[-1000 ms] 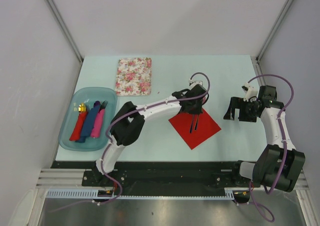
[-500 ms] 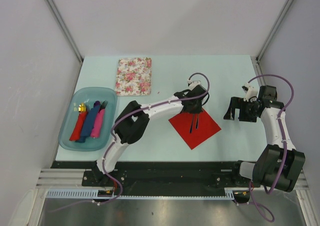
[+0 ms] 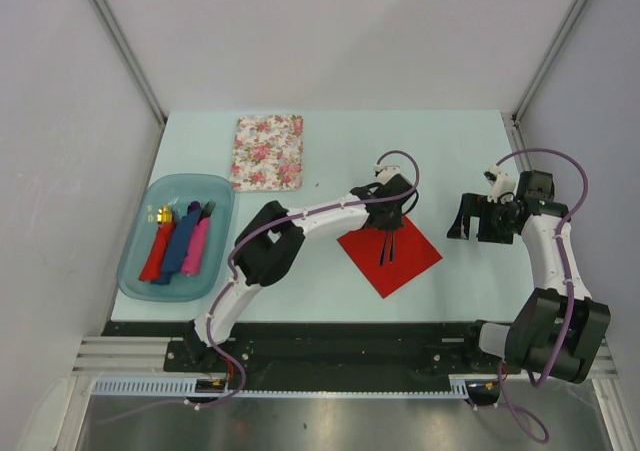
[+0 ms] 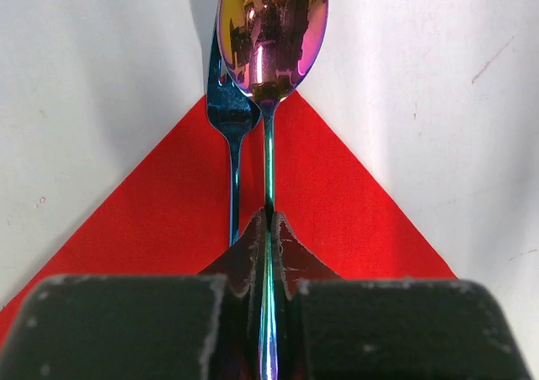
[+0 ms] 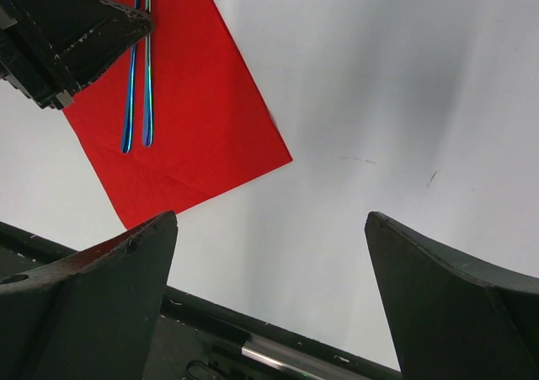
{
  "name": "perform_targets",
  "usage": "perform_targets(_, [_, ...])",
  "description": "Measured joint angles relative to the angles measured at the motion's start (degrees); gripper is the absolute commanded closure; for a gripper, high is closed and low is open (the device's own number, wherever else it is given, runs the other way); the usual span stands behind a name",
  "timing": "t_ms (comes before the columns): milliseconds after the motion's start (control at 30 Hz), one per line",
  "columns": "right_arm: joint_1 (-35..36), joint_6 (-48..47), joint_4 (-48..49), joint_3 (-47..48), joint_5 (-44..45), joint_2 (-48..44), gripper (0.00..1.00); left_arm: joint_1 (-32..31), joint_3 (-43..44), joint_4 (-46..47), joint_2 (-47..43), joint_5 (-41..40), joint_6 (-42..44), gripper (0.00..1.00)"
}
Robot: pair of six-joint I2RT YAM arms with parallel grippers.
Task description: Place the utensils on the paper napkin and roll it up
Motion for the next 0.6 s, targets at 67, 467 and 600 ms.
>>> perform_targets(67, [0.0, 0.0, 0.0, 0.0, 0.0, 0.0, 0.00, 0.0, 0.0, 0.0, 0.0, 0.0, 0.0, 0.95])
perform_targets(467, [0.0, 0.0, 0.0, 0.0, 0.0, 0.0, 0.00, 0.0, 0.0, 0.0, 0.0, 0.0, 0.0, 0.77])
perform_targets(600, [0.0, 0.0, 0.0, 0.0, 0.0, 0.0, 0.00, 0.0, 0.0, 0.0, 0.0, 0.0, 0.0, 0.72])
